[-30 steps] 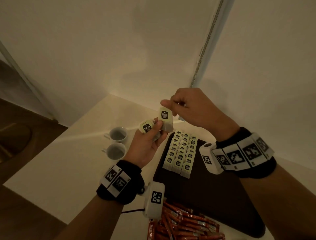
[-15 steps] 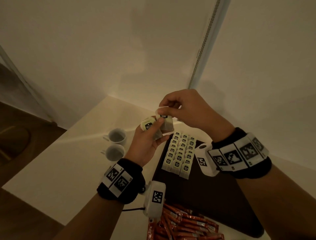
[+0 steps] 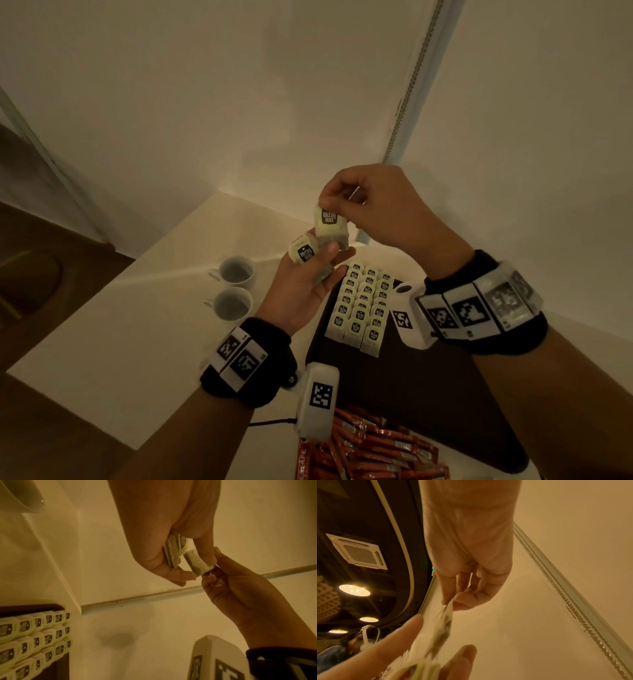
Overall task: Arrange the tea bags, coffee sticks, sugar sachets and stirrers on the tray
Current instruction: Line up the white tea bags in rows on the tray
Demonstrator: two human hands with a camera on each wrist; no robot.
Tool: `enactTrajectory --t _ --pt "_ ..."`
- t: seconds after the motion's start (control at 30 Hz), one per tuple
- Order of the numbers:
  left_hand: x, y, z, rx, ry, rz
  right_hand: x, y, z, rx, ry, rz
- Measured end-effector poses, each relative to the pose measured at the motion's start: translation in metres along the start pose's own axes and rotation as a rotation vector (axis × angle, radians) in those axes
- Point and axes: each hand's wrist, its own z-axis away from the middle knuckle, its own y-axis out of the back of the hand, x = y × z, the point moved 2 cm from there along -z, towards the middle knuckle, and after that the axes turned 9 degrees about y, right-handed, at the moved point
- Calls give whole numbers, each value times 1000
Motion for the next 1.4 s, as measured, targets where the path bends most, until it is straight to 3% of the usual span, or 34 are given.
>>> enactTrajectory --t 0.2,0.47,0.63,0.97,1.23,1.4 --pt "1 -1 0 30 -25 59 -2 0 0 43 21 95" --pt "5 5 1 81 -99 14 5 0 9 12 -60 -218" --pt "0 9 2 127 -99 -33 10 2 11 -77 -52 -71" --pt "-8 6 0 150 -61 -50 9 5 10 -115 -23 111" --pt "-15 20 -6 212 -40 -109 25 0 18 -111 -53 35" --pt "-2 56 -5 336 22 48 71 -29 54 -221 -210 93"
